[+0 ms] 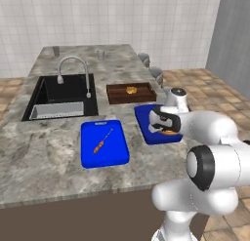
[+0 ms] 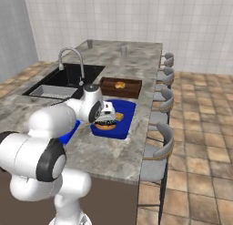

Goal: Take the cake and donut from the fridge and place them on the empty tray on the dining counter.

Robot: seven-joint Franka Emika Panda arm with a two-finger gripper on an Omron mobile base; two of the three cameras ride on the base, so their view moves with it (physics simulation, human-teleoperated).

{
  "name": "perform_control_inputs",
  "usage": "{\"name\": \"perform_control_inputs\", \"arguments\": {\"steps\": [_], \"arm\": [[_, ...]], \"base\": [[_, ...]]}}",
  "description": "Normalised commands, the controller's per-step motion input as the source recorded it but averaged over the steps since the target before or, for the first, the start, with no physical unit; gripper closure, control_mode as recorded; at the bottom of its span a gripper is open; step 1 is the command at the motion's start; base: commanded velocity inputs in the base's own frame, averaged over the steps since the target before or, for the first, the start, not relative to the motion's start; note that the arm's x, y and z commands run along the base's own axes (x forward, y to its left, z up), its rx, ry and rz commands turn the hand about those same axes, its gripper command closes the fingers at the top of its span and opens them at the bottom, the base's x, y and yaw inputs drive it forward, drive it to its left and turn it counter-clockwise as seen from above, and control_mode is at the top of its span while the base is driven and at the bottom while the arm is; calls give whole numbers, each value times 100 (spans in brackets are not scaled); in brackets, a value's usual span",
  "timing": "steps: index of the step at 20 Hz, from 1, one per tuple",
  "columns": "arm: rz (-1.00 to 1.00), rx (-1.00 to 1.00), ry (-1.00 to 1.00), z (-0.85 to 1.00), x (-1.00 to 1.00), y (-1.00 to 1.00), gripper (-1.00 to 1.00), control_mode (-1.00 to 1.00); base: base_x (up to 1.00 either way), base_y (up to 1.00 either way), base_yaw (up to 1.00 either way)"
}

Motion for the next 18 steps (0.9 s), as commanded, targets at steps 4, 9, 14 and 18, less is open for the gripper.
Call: {"name": "perform_control_inputs", "arguments": {"steps": [4, 9, 14, 18], "arm": [[-2, 0, 0, -20, 45, -8, 100, -100], [-1, 0, 0, -23, 44, -8, 100, -100], [0, 0, 0, -25, 39, -4, 100, -100], [0, 0, 0, -25, 35, 0, 100, -100]], "base": [[0, 0, 0], [0, 0, 0], [0, 0, 0], [0, 0, 0]]}}
